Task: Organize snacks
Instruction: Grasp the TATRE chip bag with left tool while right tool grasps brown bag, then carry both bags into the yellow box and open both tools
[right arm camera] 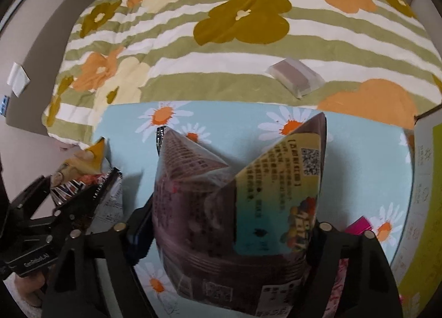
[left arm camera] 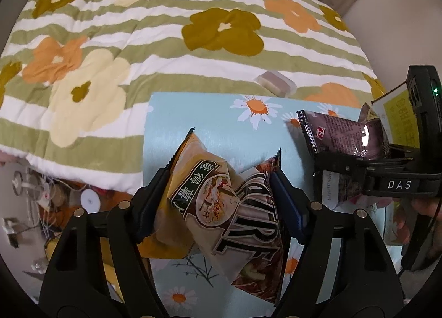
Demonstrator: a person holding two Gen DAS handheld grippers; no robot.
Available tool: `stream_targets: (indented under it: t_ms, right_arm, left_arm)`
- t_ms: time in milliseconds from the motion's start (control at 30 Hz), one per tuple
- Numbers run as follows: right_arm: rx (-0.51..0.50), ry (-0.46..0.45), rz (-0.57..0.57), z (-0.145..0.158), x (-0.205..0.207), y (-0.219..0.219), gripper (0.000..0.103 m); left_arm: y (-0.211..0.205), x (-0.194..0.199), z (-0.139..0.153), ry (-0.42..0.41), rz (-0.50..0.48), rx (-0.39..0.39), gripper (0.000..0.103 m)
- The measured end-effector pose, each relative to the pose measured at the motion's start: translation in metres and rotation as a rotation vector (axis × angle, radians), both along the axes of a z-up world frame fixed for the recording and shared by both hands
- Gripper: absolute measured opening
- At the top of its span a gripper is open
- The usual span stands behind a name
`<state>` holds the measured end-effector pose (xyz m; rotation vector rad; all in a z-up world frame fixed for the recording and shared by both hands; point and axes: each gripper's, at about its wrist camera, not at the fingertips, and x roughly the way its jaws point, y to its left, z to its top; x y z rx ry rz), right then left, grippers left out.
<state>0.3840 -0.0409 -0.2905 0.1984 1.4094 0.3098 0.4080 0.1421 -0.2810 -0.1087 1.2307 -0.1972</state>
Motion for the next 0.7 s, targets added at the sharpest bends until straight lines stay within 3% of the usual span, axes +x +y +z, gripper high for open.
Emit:
stream_targets:
  t_ms: [200,333,700]
  right_arm:
    - [0.011,-0.054,0.005,0.020,-0.010,0.003,0.076]
    - [0.015,-0.121,0.008,0.050,-0.017,-0.003,0.076]
    - [0.036,-0.311,-0.017,0.141,-0.049,-0.062,0.076]
  left_arm:
    - [0.003,-0.008,0.015,-0.023,0.008,-0.011,0.071]
    - [-0.002,-0.012,0.033,-0.055,-0.003,-0.017,0.070]
    - [-0.063,-0.032,0.124,-0.235,-0.044,-0.036,0.070]
